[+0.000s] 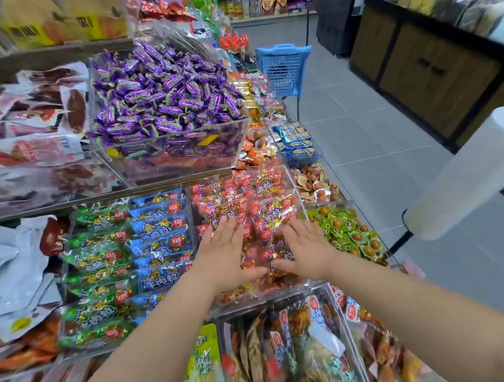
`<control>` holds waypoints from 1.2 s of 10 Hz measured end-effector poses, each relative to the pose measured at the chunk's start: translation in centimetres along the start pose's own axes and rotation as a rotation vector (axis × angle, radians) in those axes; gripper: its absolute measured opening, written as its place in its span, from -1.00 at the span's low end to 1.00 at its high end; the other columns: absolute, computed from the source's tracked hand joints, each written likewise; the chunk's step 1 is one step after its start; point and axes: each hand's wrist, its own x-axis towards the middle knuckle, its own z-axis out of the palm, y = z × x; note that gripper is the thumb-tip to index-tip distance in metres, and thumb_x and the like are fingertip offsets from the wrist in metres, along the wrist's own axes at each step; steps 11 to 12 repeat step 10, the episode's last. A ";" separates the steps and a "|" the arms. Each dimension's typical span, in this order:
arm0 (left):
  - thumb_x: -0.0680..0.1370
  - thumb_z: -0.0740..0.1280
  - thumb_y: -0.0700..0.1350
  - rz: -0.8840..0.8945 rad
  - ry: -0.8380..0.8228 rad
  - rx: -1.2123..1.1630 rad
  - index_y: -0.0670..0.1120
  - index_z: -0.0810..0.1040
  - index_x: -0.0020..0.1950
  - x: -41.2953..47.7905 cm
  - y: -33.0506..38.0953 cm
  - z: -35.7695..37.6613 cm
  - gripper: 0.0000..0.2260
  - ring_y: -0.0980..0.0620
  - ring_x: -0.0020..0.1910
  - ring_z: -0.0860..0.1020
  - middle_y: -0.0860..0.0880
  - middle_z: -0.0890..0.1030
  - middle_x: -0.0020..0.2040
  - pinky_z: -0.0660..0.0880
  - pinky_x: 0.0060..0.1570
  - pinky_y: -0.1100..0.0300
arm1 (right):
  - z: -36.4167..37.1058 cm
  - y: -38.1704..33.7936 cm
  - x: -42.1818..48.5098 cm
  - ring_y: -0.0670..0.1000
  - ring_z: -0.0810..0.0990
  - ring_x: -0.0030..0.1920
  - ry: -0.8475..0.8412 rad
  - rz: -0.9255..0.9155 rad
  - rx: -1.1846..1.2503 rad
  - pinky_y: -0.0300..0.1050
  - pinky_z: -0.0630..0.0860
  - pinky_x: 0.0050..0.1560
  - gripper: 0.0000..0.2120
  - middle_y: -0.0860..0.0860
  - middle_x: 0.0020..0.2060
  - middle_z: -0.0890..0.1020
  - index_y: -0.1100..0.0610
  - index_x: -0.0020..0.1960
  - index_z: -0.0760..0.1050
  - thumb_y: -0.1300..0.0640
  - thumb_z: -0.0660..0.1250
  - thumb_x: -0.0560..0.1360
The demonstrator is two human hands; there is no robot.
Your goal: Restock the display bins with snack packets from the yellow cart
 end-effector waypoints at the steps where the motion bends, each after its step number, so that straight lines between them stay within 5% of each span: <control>1: 0.51 0.09 0.37 0.021 0.253 -0.163 -0.01 0.12 0.55 -1.6 -0.8 -1.5 -0.28 -0.02 0.55 0.06 -0.02 0.14 0.56 0.10 0.47 -0.05 | 0.0 -1.2 -0.3 0.09 0.13 0.44 0.220 0.040 -0.020 0.05 0.00 0.43 -0.40 0.04 0.39 0.26 0.06 0.44 0.20 -0.26 0.09 0.53; 2: 0.57 0.07 0.23 -0.257 0.560 -0.099 -0.04 0.28 0.50 -3.6 -2.8 -1.5 -0.43 -0.10 0.53 0.13 -0.08 0.28 0.51 0.11 0.45 -0.14 | 1.1 -3.0 0.0 0.05 -0.17 0.53 0.139 0.095 -0.088 0.02 -0.28 0.46 -0.34 0.02 0.54 -0.04 0.06 0.55 -0.07 -0.27 -0.16 0.56; 3: 0.58 0.01 0.25 -0.579 0.493 -0.155 -0.04 0.16 0.55 -5.1 -5.0 -0.2 -0.39 -0.20 0.55 -0.04 -0.16 0.11 0.56 -0.09 0.44 -0.27 | 2.3 -3.3 0.0 0.04 -0.23 0.52 0.059 0.145 -0.105 -0.01 -0.29 0.45 -0.35 0.00 0.54 -0.15 0.05 0.54 -0.23 -0.26 -0.26 0.56; 4: 0.56 -0.15 0.33 -0.707 0.285 -0.206 0.05 -0.03 0.58 -5.9 -6.8 2.0 -0.34 -0.23 0.54 -0.19 -0.16 -0.10 0.59 -0.14 0.42 -0.33 | 2.9 -3.2 0.0 0.00 -0.23 0.52 0.077 0.170 -0.068 -0.07 -0.31 0.43 -0.39 -0.03 0.54 -0.15 0.02 0.55 -0.21 -0.23 -0.26 0.58; 6: 0.59 -0.15 0.28 -0.668 0.257 -0.200 0.07 -0.03 0.58 -5.7 -6.2 3.9 -0.41 -0.26 0.54 -0.11 -0.11 -0.03 0.59 -0.01 0.44 -0.28 | 3.0 -3.4 0.0 -0.02 -0.21 0.52 0.094 0.197 -0.022 -0.05 -0.23 0.47 -0.40 -0.05 0.54 -0.12 0.00 0.55 -0.15 -0.23 -0.21 0.59; 8: 0.59 0.03 0.22 -0.665 0.300 -0.328 0.07 0.21 0.53 -6.3 -6.2 2.9 -0.48 -0.18 0.55 -0.06 -0.05 0.12 0.57 -0.10 0.42 -0.33 | -0.9 -4.5 -1.3 0.04 0.20 0.46 0.245 0.232 0.371 -0.05 0.06 0.46 -0.60 0.04 0.42 0.33 0.08 0.40 0.35 0.02 0.16 0.59; 9: 0.57 0.23 0.02 -0.630 0.581 -0.623 0.01 0.49 0.34 -8.1 -5.6 -1.4 -0.65 -0.11 0.47 0.23 -0.06 0.45 0.39 0.09 0.41 -0.28 | -5.3 -5.5 -3.8 -0.13 0.57 -0.07 0.373 0.291 0.671 -0.19 0.49 -0.02 -0.81 -0.05 0.00 0.60 0.07 0.11 0.58 0.12 0.24 0.55; 10: 0.53 0.27 -0.10 -0.495 1.022 -0.903 0.01 0.61 0.00 -12.0 -4.7 -8.7 -0.86 0.13 -0.10 0.55 0.00 0.65 0.00 0.45 -0.08 0.20 | -12.3 -6.1 -6.5 -0.29 0.52 -0.33 0.609 0.248 0.953 -0.46 0.39 -0.35 -0.83 -0.19 -0.27 0.61 -0.12 -0.14 0.56 0.13 0.28 0.53; 12: 0.53 0.27 -0.10 -0.495 1.022 -0.903 0.01 0.61 0.00 -12.0 -4.7 -8.7 -0.86 0.13 -0.10 0.55 0.00 0.65 0.00 0.45 -0.08 0.20 | -12.3 -6.1 -6.5 -0.29 0.52 -0.33 0.609 0.248 0.953 -0.46 0.39 -0.35 -0.83 -0.19 -0.27 0.61 -0.12 -0.14 0.56 0.13 0.28 0.53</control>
